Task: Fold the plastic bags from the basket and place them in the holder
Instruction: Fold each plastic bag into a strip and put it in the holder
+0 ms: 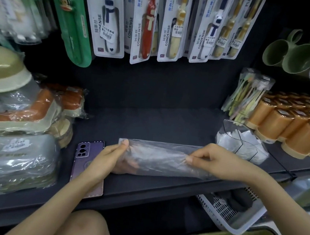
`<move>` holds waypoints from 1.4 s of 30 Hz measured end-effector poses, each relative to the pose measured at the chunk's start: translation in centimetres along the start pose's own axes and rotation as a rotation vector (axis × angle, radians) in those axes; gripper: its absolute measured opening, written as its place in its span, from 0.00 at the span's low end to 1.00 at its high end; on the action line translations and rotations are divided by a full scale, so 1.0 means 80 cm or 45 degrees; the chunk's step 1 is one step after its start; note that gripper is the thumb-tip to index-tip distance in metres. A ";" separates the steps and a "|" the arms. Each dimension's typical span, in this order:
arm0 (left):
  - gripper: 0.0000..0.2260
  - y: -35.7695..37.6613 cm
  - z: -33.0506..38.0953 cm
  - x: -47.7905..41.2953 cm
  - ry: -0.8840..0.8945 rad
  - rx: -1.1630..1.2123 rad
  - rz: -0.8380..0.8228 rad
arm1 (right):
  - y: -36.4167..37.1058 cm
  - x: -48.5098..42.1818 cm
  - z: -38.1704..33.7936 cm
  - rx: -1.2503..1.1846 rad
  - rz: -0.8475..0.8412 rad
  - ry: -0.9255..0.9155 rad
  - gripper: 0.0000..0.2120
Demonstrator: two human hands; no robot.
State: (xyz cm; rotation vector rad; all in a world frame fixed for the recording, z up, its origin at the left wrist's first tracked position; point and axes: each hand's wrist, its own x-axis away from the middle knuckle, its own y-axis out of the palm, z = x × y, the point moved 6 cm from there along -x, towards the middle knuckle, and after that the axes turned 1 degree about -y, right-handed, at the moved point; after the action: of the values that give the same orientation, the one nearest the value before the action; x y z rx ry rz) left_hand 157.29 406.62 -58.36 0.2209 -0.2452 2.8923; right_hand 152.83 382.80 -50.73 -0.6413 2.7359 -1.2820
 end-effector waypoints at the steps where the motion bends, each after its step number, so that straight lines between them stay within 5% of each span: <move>1: 0.25 -0.001 0.001 0.000 -0.014 -0.004 0.016 | 0.000 -0.005 0.004 -0.021 -0.028 0.018 0.24; 6: 0.20 -0.005 0.003 -0.002 -0.031 0.049 0.102 | -0.002 -0.037 0.025 -0.166 0.019 0.168 0.24; 15: 0.15 -0.013 -0.005 -0.034 -0.138 -0.209 0.299 | 0.017 -0.104 0.086 0.046 -0.039 0.306 0.25; 18: 0.14 -0.017 0.006 -0.035 -0.072 -0.699 0.392 | 0.021 -0.114 0.098 0.083 -0.055 0.347 0.25; 21: 0.13 -0.011 0.037 -0.025 0.302 -1.276 0.595 | 0.022 -0.122 0.102 0.144 -0.091 0.374 0.24; 24: 0.16 0.017 0.029 -0.029 0.656 -1.440 0.430 | 0.024 -0.127 0.102 0.196 -0.131 0.374 0.24; 28: 0.26 0.051 0.000 -0.039 0.473 -1.466 -0.026 | 0.026 -0.131 0.101 0.236 -0.155 0.361 0.24; 36: 0.43 0.054 -0.027 -0.049 0.329 -1.561 -0.055 | 0.019 -0.128 0.103 0.150 -0.203 0.386 0.23; 39: 0.44 0.055 -0.029 -0.049 0.319 -1.575 -0.074 | -0.002 -0.116 0.109 0.128 -0.053 0.419 0.23; 42: 0.48 0.055 -0.031 -0.049 0.321 -1.579 -0.078 | -0.026 -0.100 0.086 0.633 0.332 0.338 0.16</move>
State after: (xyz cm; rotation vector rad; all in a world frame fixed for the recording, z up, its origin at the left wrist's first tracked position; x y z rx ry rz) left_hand 159.72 402.04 -62.11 -0.3390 -1.7674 2.1329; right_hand 162.38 379.73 -54.67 -0.0721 2.4035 -1.9795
